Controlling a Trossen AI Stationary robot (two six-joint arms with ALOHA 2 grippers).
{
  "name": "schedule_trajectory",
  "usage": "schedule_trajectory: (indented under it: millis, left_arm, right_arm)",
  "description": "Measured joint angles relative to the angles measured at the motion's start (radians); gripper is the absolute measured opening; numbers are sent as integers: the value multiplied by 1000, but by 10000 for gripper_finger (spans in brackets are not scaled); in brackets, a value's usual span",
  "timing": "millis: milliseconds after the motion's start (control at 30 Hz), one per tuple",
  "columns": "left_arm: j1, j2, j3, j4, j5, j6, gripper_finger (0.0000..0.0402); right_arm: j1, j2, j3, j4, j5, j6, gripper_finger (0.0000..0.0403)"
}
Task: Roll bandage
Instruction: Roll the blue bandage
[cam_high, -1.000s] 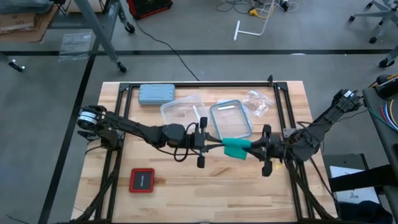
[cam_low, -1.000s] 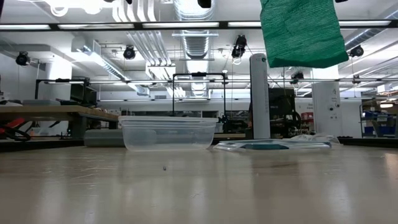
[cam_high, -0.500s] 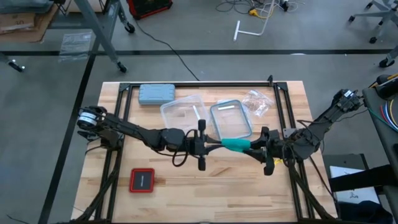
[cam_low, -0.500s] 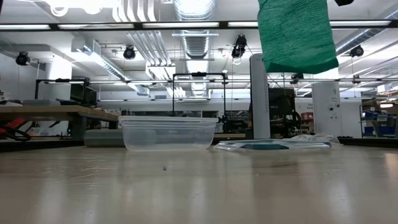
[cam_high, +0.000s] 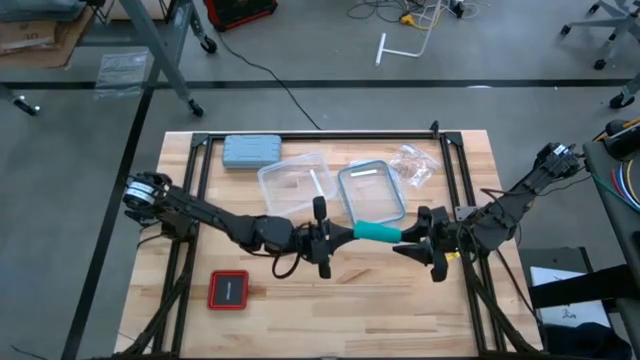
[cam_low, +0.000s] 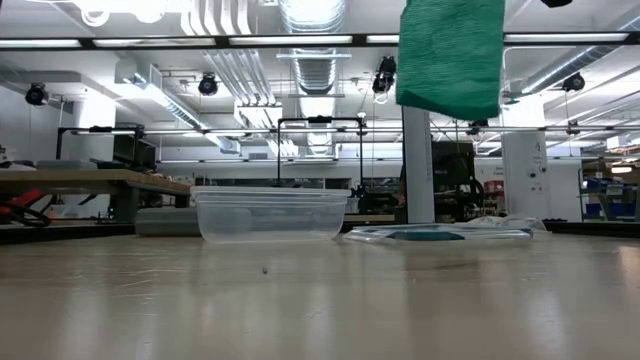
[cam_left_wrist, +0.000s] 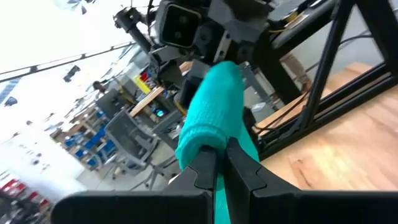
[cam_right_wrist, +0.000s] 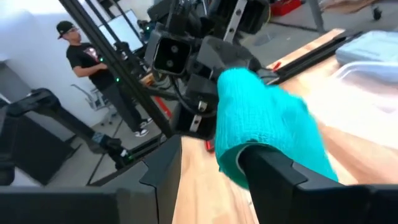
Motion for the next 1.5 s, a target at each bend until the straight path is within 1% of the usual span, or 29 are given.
schedule_trajectory:
  millis: [267, 500, 633, 800, 900, 967, 1100, 1233, 1367, 1500]
  left_arm:
    - [-1, 0, -2, 11, -24, -1, 1]
    - [-1, -2, -2, 20, -39, -6, 1]
    - [-1, -5, -2, 26, -59, -47, 1]
    - [0, -6, -2, 25, -58, -62, 1]
    - [-2, -6, -2, 31, -53, -61, 1]
    - [-8, -6, -2, 32, -51, -21, 1]
    - [-26, -6, -2, 31, -51, 136, 1]
    - [-31, -6, -2, 32, -51, 190, 0]
    - [-33, -1, -2, 40, -53, 305, 0]
    - [-35, 4, -2, 49, -73, 329, 0]
  right_arm:
    - [1, -1, 1, -117, -4, 99, 165]
    - [3, -19, 1, -121, -11, 101, 166]
    - [4, -31, 1, -140, -63, 111, 167]
    - [4, -35, 1, -156, -82, 118, 163]
    - [4, -37, 1, -153, -87, 87, 163]
    - [4, -37, 1, -164, -89, 76, 164]
    - [4, -37, 1, -172, -82, 67, 162]
    - [4, -36, 1, -164, -80, 15, 157]
    - [4, -22, 1, -160, -73, -62, 152]
    - [4, 7, 0, -161, -62, -135, 143]
